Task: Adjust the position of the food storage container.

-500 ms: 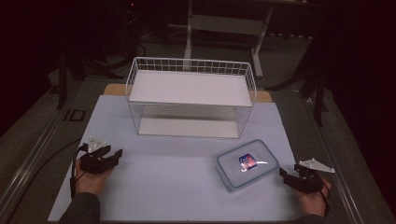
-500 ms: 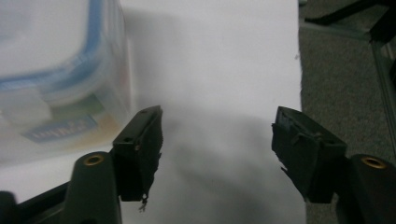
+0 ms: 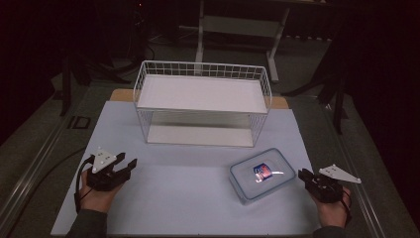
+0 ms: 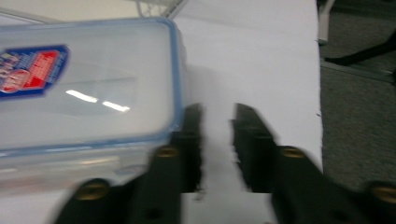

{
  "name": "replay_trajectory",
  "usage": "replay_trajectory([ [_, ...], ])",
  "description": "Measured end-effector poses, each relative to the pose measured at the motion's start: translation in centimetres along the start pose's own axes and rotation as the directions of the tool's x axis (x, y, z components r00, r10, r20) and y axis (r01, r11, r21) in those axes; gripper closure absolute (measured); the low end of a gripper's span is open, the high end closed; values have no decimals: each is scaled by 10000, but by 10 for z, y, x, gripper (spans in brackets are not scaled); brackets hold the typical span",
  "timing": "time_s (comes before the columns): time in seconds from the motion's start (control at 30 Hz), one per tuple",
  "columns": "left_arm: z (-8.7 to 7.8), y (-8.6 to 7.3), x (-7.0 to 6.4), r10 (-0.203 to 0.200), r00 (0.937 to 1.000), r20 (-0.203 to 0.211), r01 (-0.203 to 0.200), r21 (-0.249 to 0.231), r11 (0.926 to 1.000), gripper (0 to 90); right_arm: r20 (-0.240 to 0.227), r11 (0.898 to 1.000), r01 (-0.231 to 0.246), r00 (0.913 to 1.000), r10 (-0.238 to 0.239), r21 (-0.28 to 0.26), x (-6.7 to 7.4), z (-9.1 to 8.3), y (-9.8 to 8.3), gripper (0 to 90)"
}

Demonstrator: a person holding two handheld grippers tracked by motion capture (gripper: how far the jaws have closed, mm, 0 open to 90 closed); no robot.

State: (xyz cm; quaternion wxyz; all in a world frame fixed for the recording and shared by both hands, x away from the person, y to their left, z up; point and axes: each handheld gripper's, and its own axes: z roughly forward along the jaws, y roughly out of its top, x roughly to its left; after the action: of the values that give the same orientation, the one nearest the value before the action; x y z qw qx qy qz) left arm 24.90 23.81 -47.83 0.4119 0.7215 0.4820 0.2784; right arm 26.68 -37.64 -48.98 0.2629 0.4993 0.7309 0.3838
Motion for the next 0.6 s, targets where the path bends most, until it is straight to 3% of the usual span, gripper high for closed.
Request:
replay_trajectory([
  [0.07,0,0,-2,-9,10000,55,9,-39,10000,510,28,10000,15,10000,-15,21,1,-1,3,898],
  [0.23,-1,1,-2,-127,9998,165,128,-32,9999,506,-324,10000,-12,9995,13,38,2,1,5,900],
  [0.4,-2,1,0,-300,9993,208,303,-128,9995,504,-275,9998,-41,9996,47,210,3,7,5,899],
  [0.6,-1,0,-1,-233,9994,268,235,-88,9997,499,-422,9991,-28,9991,45,416,2,11,4,900],
])
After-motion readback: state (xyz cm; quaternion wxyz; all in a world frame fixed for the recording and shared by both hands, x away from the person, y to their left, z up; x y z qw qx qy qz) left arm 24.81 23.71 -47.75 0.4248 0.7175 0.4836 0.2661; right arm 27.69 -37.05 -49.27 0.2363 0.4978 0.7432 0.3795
